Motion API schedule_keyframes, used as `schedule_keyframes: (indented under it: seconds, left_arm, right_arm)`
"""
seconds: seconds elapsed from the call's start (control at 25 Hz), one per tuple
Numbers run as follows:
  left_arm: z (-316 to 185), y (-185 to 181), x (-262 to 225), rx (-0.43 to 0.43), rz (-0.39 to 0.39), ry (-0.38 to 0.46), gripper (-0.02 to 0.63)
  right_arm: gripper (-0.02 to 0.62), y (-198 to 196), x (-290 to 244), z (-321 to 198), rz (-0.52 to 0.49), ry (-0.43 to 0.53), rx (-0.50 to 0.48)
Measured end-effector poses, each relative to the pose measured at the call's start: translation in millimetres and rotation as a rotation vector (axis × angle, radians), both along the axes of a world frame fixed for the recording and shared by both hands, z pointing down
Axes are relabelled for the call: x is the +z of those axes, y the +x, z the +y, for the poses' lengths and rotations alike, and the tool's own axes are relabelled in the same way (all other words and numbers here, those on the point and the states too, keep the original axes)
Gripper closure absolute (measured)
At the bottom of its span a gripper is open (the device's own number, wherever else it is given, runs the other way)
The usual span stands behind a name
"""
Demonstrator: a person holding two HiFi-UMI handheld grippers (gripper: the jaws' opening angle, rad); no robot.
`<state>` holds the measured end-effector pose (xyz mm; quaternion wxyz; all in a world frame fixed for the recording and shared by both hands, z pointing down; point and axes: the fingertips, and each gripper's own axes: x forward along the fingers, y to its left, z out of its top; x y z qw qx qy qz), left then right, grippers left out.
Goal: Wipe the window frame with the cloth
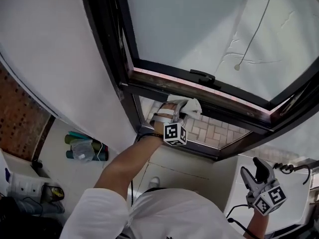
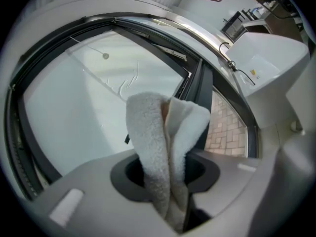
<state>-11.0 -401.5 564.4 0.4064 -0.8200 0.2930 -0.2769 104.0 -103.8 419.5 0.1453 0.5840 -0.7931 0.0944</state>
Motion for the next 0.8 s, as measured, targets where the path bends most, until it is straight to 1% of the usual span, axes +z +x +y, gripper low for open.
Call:
schedule_keyframes:
  seconds: [0.2,0.36,0.56,0.68,0.8]
  left_arm:
    - [-29,-59,2,-0.037,-0.009,0.007,0.463]
    - [-51,-107,1,-0.079,0.0,0.0,0.463]
    - [-85,-170,2,-0.174,0.038,-0.023,0.463]
    - [-100,-200,1,-0.226,0.045,-0.033,0.463]
    - [-114,-228,0,-0.302,0.086,-0.075,0.463]
  right_arm:
    - [0.348,-34,-4,-23,0.02,-0.006,-0.032]
    - [0.348,-61,-7,-41,0.03,-0.007,-0.056]
    - [0.348,-93,-1,-57,0.022,-0.017,-0.077]
    - [0.348,-107,4,-59,0.016,-0.025,-0.081]
    - [0.348,-118,4,-62,0.017,-0.025,-0.08]
